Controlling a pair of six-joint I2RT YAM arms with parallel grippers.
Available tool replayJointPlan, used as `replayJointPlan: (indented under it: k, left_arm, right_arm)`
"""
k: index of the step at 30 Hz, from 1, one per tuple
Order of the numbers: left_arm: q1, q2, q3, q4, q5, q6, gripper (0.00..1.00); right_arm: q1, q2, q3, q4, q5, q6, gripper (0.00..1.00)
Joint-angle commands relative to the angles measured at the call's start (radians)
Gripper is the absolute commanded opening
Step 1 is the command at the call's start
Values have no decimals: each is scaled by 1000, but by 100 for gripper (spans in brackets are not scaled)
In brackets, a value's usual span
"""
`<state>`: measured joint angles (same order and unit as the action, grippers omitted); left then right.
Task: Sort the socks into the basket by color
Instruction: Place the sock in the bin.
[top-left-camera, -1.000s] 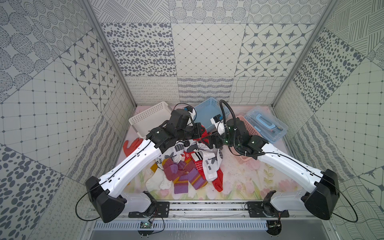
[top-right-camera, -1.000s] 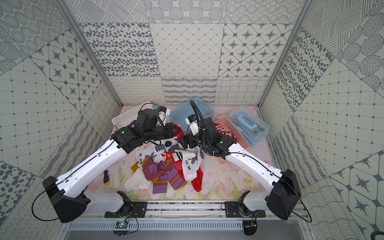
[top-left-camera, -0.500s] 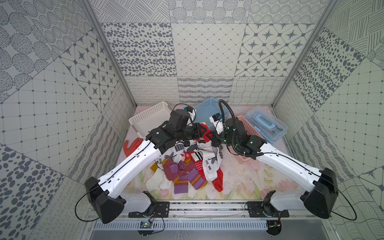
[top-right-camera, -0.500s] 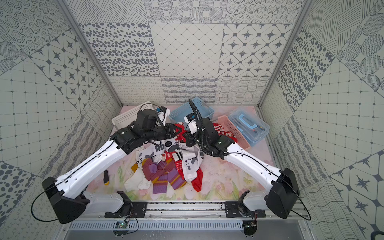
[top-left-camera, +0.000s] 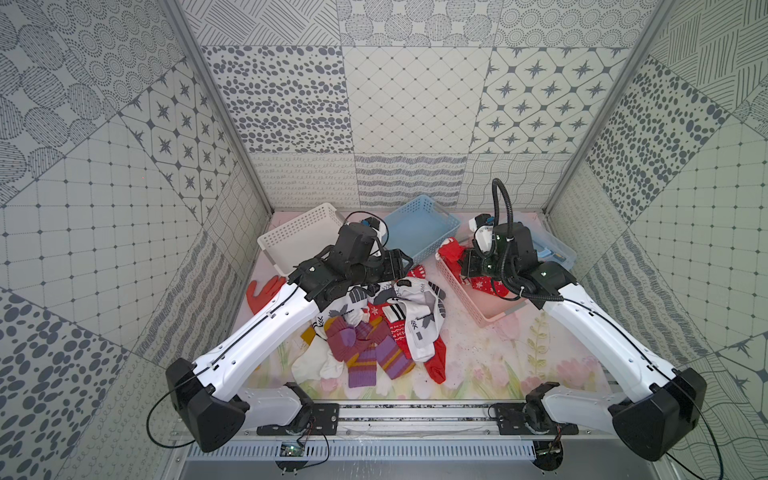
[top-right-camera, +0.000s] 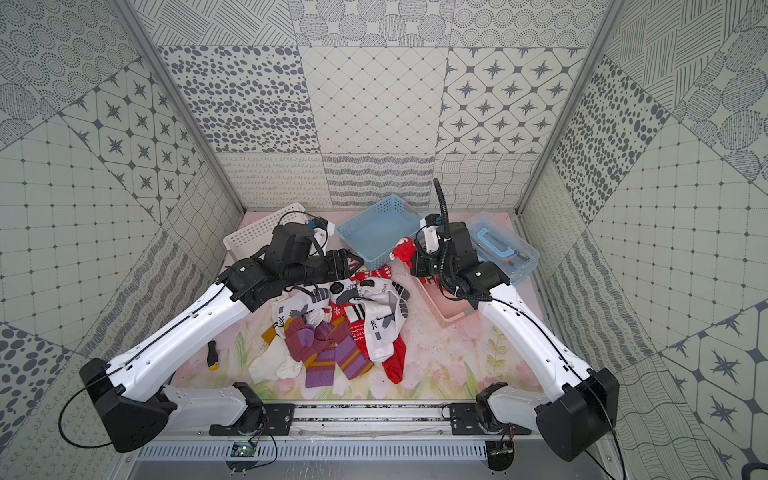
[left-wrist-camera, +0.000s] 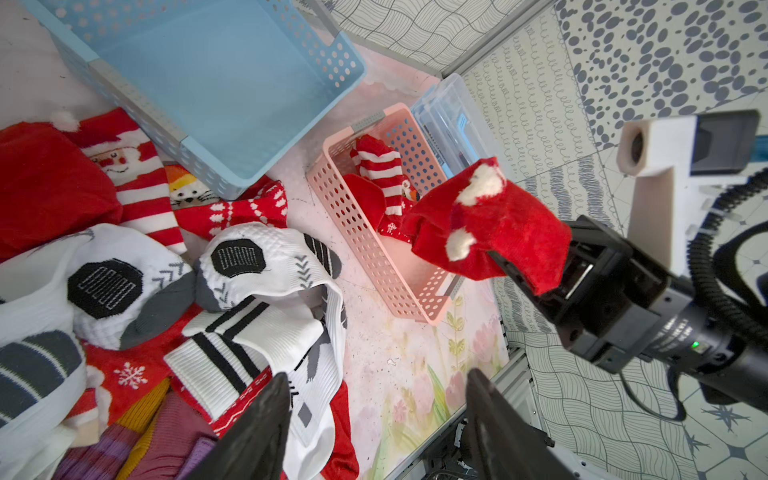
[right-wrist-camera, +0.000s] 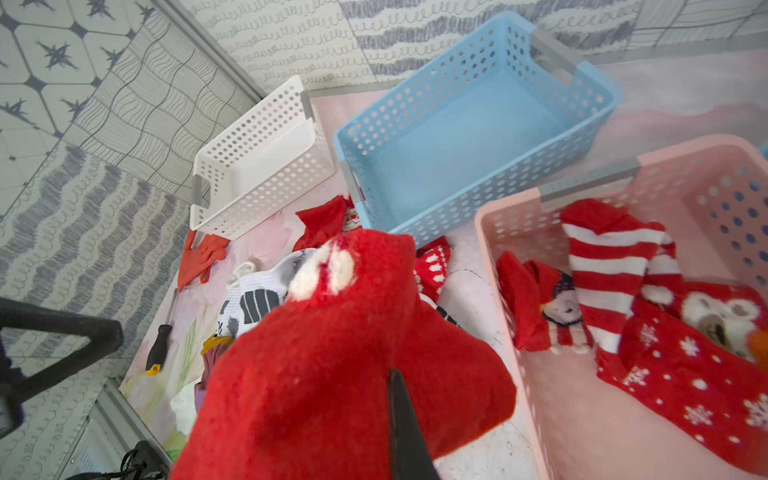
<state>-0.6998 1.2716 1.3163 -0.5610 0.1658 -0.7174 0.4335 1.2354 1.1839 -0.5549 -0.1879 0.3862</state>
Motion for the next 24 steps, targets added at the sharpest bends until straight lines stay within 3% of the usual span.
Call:
replayJointPlan:
  k: [1,6,11,24]
  left_arm:
    - [3,4,-10,-76,-45,51,67]
    - [3,13,-48,-124,-49,63,66]
    - [3,44,-98,-158,-41,60,65]
    - [-22,132,-218,-167,-25,33,63]
  right_arm:
    - [-85,1,25,-64,-38,36,0]
    - [-222,59,23,-97,-71,66,0]
    - [-286,162,30,-119,-88,67,0]
    - [-315,436,24,-86,-114,74,0]
